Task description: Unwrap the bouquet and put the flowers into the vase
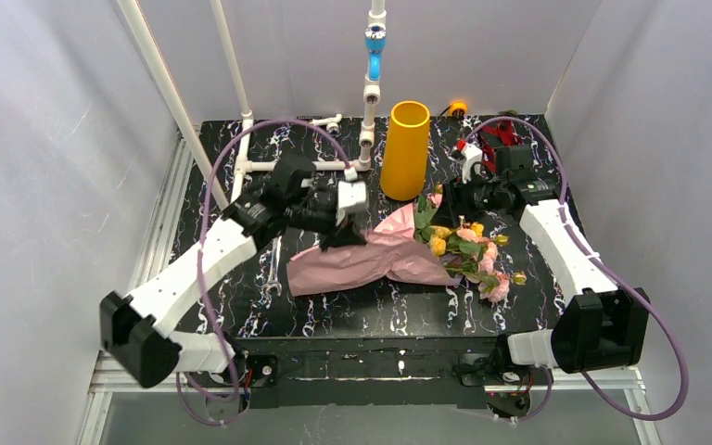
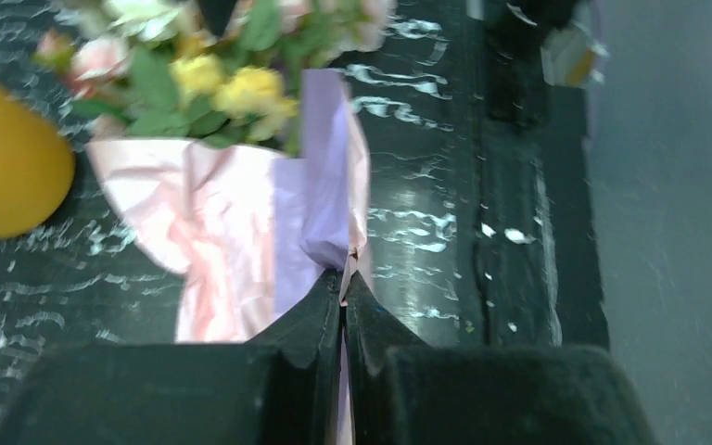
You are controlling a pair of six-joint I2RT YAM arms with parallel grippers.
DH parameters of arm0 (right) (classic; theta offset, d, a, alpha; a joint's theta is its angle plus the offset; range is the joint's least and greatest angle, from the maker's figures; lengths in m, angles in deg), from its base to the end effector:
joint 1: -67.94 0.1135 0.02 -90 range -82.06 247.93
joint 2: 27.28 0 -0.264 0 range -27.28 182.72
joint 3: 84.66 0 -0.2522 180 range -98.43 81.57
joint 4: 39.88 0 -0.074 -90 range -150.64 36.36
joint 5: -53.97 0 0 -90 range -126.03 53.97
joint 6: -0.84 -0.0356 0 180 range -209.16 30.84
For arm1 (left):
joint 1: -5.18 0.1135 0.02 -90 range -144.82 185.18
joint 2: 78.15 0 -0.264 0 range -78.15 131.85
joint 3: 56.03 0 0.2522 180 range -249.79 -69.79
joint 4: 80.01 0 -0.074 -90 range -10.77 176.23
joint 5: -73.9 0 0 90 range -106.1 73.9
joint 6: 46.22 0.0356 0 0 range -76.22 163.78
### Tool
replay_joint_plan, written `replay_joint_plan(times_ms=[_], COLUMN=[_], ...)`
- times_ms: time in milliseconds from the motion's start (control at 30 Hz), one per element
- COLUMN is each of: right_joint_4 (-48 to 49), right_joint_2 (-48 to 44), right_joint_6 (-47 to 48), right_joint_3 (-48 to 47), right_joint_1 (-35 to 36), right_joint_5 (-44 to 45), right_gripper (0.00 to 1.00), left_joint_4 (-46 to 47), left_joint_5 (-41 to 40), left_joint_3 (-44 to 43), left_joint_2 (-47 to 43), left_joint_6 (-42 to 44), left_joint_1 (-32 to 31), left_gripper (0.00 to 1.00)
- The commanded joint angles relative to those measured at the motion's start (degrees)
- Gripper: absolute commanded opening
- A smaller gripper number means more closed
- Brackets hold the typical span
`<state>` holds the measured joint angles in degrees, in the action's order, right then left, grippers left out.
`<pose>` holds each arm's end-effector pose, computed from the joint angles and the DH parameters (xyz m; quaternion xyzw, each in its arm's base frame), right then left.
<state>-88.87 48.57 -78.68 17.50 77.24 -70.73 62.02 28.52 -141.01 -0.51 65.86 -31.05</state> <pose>0.2710 0.0649 0.3027 -0.2602 0.8561 0.2738 0.3527 0.2265 -0.1969 0.3530 0.5557 0.6103 -0.3837 0.4141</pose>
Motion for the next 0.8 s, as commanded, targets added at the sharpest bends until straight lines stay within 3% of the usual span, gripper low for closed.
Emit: replay_joint_plan(times_ms=[0,200,367,533,767], right_joint_4=[-1.3,-2.2,-1.4,-0.4,0.8], right_joint_2=[-0.9,-2.8,-3.9,-4.8,-8.5], right_joint_6=[4.0,12.1,19.3,25.1,32.8], right_joint_3=[-1.2,3.7,8.7,13.3,20.4], right_joint_1=[3.9,14.6,24.7,31.5,36.6], right_joint_5=[-0.6,4.3,12.3,16.3,19.4], right_gripper=[0.67,0.55,0.48,0.48,0.50], left_joint_4=[-10.1,-14.5,-16.0,-15.6,-9.2], left_joint_5=[6.9,3.7,-0.1,-3.9,-15.4], left_joint_3=[7.0,16.0,19.3,19.4,22.2], left_joint_2=[-7.0,-12.0,-13.1,-17.9,-28.6], left_joint_6=[15.9,28.6,33.0,26.1,9.3], left_joint_1=[-4.9,-11.8,-16.9,-17.9,-12.5], left_gripper=[0.00,0.00,0.00,0.44,0.66])
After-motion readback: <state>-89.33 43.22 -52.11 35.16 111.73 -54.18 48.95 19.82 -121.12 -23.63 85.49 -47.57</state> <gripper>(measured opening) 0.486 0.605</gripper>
